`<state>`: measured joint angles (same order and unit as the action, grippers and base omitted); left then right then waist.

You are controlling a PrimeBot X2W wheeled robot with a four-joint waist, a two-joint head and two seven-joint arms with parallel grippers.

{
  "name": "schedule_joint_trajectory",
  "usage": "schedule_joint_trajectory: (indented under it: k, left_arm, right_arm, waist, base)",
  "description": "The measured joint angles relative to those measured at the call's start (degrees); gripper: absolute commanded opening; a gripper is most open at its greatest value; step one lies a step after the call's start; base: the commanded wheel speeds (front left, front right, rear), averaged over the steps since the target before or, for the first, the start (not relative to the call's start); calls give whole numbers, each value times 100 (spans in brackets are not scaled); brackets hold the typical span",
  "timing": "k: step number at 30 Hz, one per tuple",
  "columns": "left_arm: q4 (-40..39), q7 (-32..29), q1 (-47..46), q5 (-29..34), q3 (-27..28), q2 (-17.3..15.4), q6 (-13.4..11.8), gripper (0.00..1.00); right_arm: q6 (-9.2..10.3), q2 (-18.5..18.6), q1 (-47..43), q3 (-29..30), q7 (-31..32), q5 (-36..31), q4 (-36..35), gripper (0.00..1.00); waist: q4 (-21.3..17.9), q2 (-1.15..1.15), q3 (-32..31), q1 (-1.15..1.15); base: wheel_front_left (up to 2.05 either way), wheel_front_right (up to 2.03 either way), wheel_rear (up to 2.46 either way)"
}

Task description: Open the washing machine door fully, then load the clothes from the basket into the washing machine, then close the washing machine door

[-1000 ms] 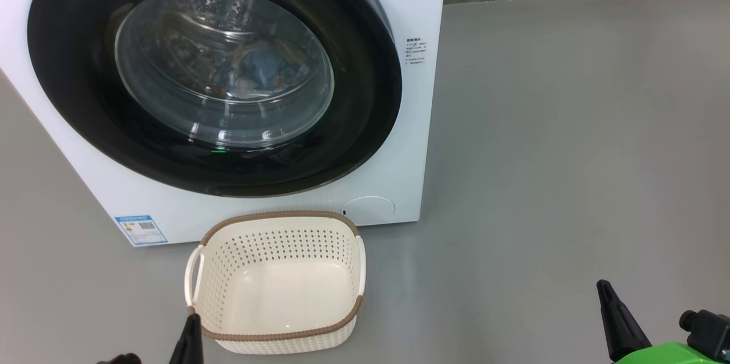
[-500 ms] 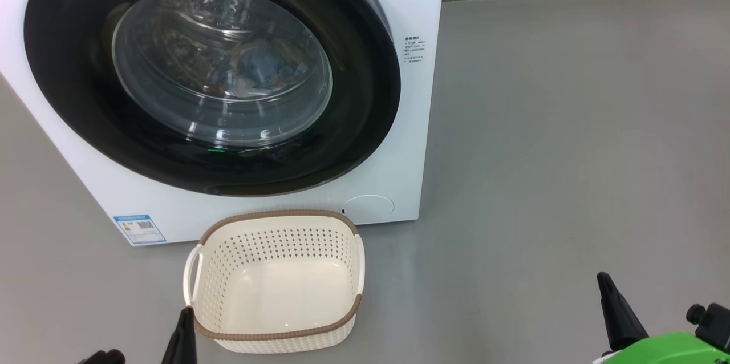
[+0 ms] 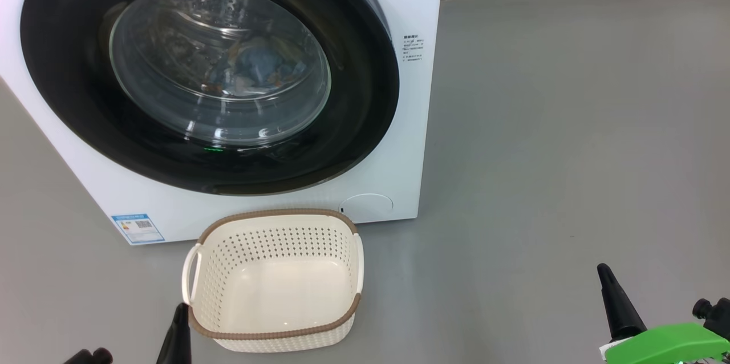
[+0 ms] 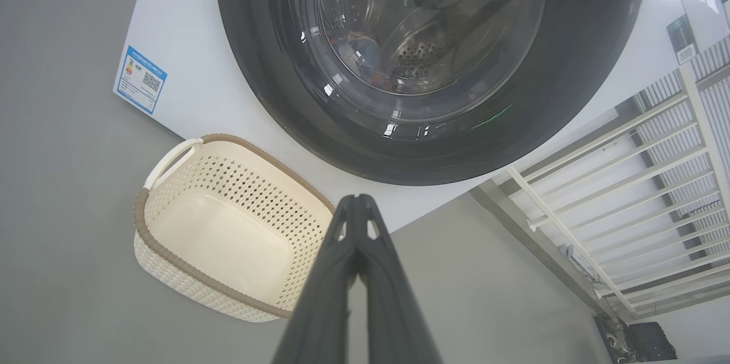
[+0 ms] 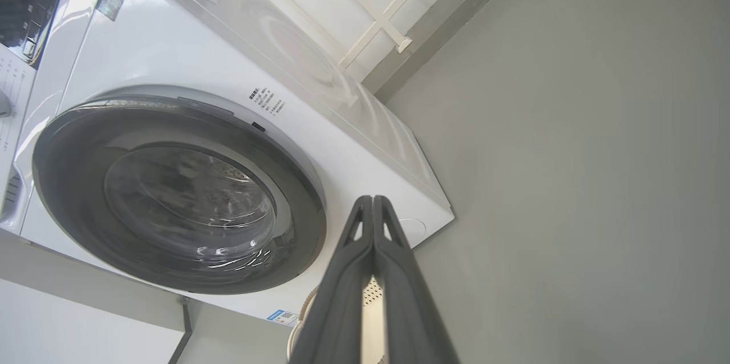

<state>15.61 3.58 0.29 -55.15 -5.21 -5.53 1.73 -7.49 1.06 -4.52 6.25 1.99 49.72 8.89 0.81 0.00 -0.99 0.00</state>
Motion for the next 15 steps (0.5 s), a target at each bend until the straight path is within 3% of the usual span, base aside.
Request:
schedule_joint_trajectory:
  k: [15]
  left_arm:
    - [-1,-216,-66,-793,213,81,130,0]
  right_arm:
    - [1,22,116,32,80,909,152,0]
  waist:
    - [-18,0,26,0]
  base:
    - [0,0,0]
